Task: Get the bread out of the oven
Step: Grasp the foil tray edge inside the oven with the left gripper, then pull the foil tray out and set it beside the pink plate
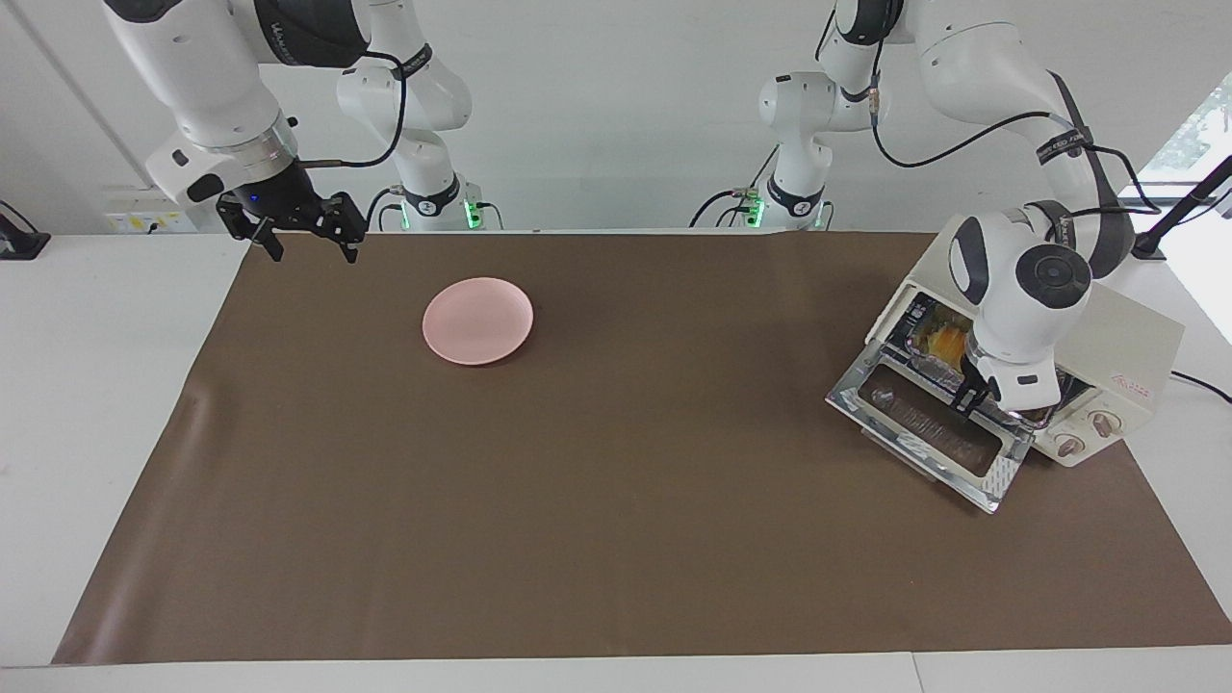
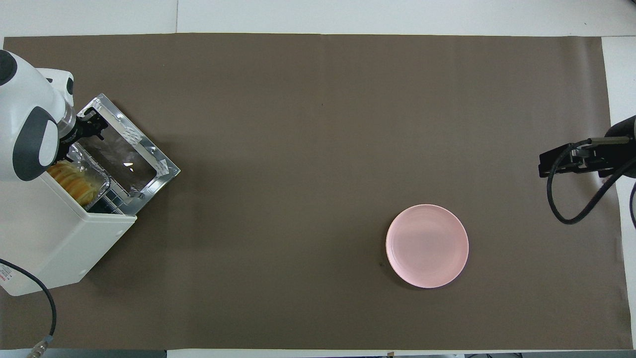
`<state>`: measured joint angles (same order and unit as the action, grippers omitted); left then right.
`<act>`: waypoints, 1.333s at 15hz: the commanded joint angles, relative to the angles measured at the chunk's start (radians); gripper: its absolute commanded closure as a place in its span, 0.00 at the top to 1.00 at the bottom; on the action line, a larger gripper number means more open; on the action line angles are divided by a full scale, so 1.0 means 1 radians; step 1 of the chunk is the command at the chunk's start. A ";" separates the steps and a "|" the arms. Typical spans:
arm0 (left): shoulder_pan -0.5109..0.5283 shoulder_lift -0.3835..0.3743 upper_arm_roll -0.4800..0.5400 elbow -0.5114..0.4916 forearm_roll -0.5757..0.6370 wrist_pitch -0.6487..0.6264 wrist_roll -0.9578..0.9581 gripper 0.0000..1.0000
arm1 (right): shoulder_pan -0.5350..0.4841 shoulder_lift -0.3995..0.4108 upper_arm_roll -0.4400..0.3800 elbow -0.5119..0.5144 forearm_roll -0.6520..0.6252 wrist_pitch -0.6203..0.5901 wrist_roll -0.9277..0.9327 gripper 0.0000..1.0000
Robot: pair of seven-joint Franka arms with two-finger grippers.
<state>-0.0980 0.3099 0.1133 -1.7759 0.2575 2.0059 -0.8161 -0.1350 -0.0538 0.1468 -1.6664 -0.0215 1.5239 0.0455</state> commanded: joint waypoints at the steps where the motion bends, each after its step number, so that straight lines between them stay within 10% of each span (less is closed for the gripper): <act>1: 0.001 -0.021 0.002 -0.036 0.045 0.027 -0.014 0.00 | -0.014 -0.018 0.007 -0.018 0.015 -0.008 -0.015 1.00; 6: -0.012 -0.017 0.002 -0.007 0.055 0.017 -0.009 0.00 | -0.014 -0.018 0.007 -0.018 0.015 -0.008 -0.015 1.00; 11: -0.087 0.101 -0.011 0.278 0.019 -0.058 0.009 0.00 | -0.014 -0.018 0.007 -0.018 0.015 -0.008 -0.015 1.00; 20: -0.434 0.123 -0.011 0.366 -0.258 -0.168 0.115 0.00 | -0.014 -0.018 0.007 -0.018 0.015 -0.008 -0.015 1.00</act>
<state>-0.4700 0.4170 0.0807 -1.4488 0.0908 1.8668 -0.7364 -0.1350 -0.0538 0.1468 -1.6664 -0.0215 1.5239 0.0455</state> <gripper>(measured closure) 0.982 0.000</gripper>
